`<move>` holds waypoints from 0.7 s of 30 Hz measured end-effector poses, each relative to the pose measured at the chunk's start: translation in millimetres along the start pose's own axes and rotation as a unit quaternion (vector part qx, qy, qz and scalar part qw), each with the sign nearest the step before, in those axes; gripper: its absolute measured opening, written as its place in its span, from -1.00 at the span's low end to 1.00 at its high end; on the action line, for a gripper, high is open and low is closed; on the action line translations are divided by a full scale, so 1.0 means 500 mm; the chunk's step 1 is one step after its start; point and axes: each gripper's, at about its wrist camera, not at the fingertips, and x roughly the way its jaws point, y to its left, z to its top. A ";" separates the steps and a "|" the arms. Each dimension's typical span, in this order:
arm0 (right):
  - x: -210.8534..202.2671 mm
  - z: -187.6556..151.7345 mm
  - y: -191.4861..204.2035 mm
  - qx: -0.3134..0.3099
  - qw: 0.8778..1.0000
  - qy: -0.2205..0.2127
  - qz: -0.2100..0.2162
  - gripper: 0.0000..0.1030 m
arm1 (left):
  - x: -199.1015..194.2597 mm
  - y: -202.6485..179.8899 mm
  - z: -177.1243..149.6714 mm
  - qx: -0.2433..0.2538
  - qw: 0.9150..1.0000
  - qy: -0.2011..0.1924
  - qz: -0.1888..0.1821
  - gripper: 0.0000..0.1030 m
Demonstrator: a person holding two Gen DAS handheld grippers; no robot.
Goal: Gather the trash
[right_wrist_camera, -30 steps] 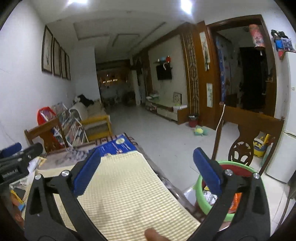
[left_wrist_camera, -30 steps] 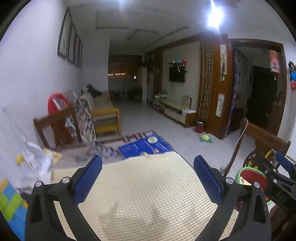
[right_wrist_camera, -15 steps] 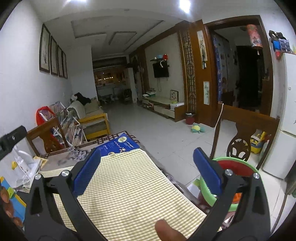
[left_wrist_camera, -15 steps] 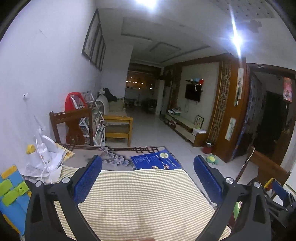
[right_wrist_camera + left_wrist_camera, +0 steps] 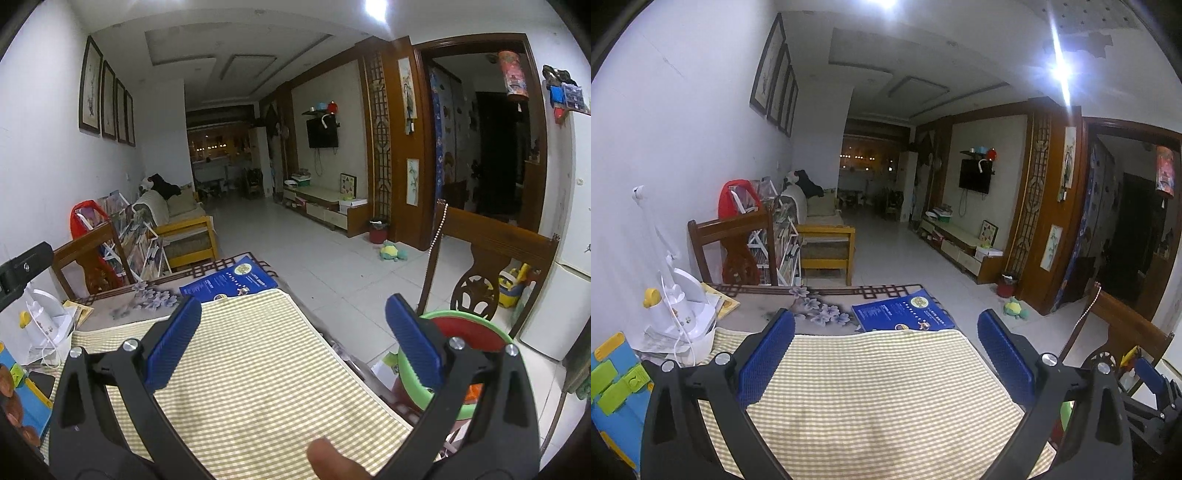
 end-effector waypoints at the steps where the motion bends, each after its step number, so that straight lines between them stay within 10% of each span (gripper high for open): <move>1: 0.000 0.000 -0.002 0.001 1.000 0.001 -0.001 0.91 | 0.001 0.000 0.000 0.001 1.000 0.001 0.000 0.85; 21: 0.010 -0.008 -0.009 0.004 1.000 0.011 -0.003 0.91 | 0.010 0.002 -0.006 -0.003 1.000 0.017 -0.004 0.85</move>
